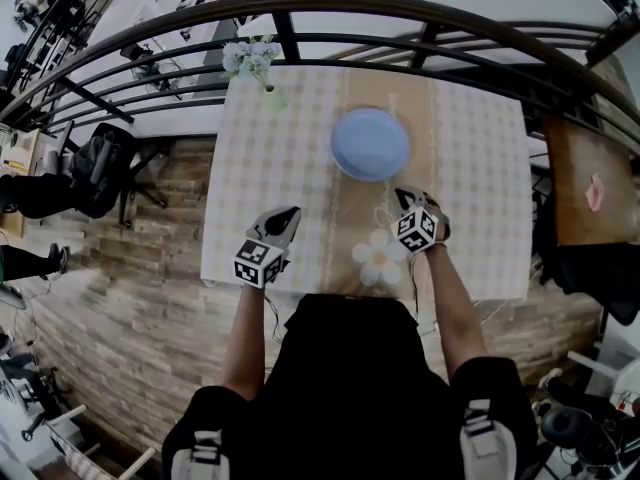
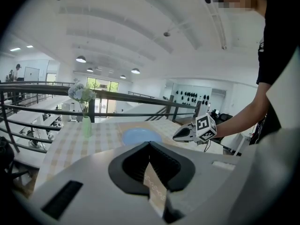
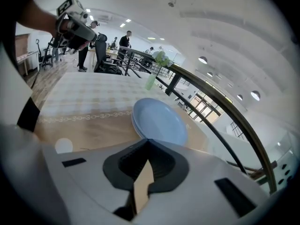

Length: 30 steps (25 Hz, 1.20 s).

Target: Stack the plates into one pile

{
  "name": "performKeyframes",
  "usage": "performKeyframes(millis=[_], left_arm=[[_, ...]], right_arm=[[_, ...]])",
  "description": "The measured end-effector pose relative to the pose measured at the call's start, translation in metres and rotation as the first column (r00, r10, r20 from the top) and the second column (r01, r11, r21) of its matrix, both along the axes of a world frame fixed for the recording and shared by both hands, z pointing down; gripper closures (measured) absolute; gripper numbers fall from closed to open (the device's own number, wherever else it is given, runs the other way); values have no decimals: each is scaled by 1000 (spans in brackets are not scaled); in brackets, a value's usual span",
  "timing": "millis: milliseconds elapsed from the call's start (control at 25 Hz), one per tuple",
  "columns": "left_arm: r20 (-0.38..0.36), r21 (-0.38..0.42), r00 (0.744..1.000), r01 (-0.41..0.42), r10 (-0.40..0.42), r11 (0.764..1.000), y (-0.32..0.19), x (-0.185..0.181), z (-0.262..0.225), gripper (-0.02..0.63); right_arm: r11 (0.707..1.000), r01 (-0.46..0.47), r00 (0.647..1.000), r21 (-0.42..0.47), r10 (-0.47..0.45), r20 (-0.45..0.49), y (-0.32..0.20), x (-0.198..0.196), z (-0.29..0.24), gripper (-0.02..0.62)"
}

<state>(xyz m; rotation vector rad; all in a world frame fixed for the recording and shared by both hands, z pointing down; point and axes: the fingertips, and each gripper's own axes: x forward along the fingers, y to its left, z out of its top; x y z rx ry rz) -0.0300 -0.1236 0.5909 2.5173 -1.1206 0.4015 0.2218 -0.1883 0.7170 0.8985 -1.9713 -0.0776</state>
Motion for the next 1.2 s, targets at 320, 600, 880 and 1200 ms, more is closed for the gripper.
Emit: performKeyframes(millis=[320, 600, 880, 1200], left_arm=[[2, 12, 1000, 10, -10, 1000, 15, 34, 3, 603], [17, 22, 1000, 13, -14, 1000, 29, 61, -1, 603], [38, 20, 999, 31, -32, 999, 47, 80, -4, 603], [57, 20, 996, 64, -65, 998, 64, 93, -8, 603]], right_arm=[[996, -73, 978, -47, 81, 193, 26, 31, -8, 600], [997, -27, 947, -65, 47, 316, 46, 43, -32, 600], [998, 0, 932, -56, 20, 363, 62, 64, -45, 600], [998, 25, 910, -57, 1, 415, 76, 75, -54, 600]])
